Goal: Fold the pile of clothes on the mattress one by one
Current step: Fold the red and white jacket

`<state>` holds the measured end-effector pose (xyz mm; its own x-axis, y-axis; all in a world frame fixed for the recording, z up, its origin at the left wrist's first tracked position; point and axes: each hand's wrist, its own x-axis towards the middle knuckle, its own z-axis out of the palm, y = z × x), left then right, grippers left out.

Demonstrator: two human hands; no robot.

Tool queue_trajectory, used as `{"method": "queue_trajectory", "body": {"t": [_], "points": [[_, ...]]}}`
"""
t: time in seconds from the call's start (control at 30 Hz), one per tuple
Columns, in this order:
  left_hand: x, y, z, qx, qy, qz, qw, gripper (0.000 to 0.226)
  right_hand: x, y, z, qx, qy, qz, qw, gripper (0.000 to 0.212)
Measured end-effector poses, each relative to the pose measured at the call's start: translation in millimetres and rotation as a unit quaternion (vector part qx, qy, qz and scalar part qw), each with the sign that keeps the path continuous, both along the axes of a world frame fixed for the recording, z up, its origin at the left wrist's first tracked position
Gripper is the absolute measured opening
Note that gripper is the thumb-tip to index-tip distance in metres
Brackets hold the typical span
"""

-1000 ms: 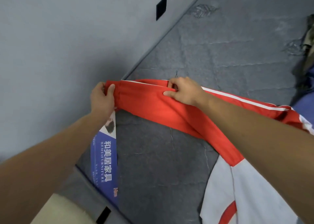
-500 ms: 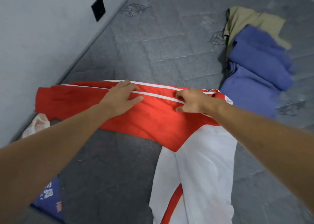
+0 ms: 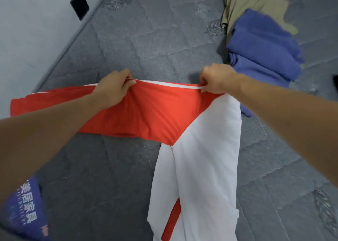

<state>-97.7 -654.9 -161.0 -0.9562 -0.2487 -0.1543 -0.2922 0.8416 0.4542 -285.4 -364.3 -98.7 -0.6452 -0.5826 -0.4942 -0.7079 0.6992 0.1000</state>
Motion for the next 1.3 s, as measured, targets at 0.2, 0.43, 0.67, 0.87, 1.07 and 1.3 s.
{"method": "queue_trajectory", "body": {"t": [0.2,0.43,0.67,0.87,1.07,1.3], "points": [[8.4,56.8,9.5,-0.184,0.049,0.013,0.982,0.038,70.6,20.5,-26.5,-0.149,0.217,0.139,0.955,0.017],[49.9,149.6,-14.3,-0.099,0.016,-0.183,0.978,0.056,183.8,70.0,-41.1,-0.236,0.117,0.140,0.954,0.048],[41.5,155.2,-26.1,-0.100,-0.022,-0.142,0.985,0.072,164.4,82.2,-78.8,-0.193,0.054,-0.043,0.979,0.065],[151.6,184.5,-17.0,-0.027,-0.001,-0.129,0.991,0.071,246.1,99.6,-87.8,-0.234,0.050,-0.110,0.965,0.062],[288.9,246.3,-19.4,0.029,-0.048,-0.078,0.995,0.068,395.1,163.6,-84.6,-0.242,0.032,-0.162,0.956,0.064],[353.6,322.7,10.5,0.336,-0.027,0.230,0.913,0.066,517.6,199.5,-57.2,-0.244,-0.027,-0.184,0.952,0.078]]}}
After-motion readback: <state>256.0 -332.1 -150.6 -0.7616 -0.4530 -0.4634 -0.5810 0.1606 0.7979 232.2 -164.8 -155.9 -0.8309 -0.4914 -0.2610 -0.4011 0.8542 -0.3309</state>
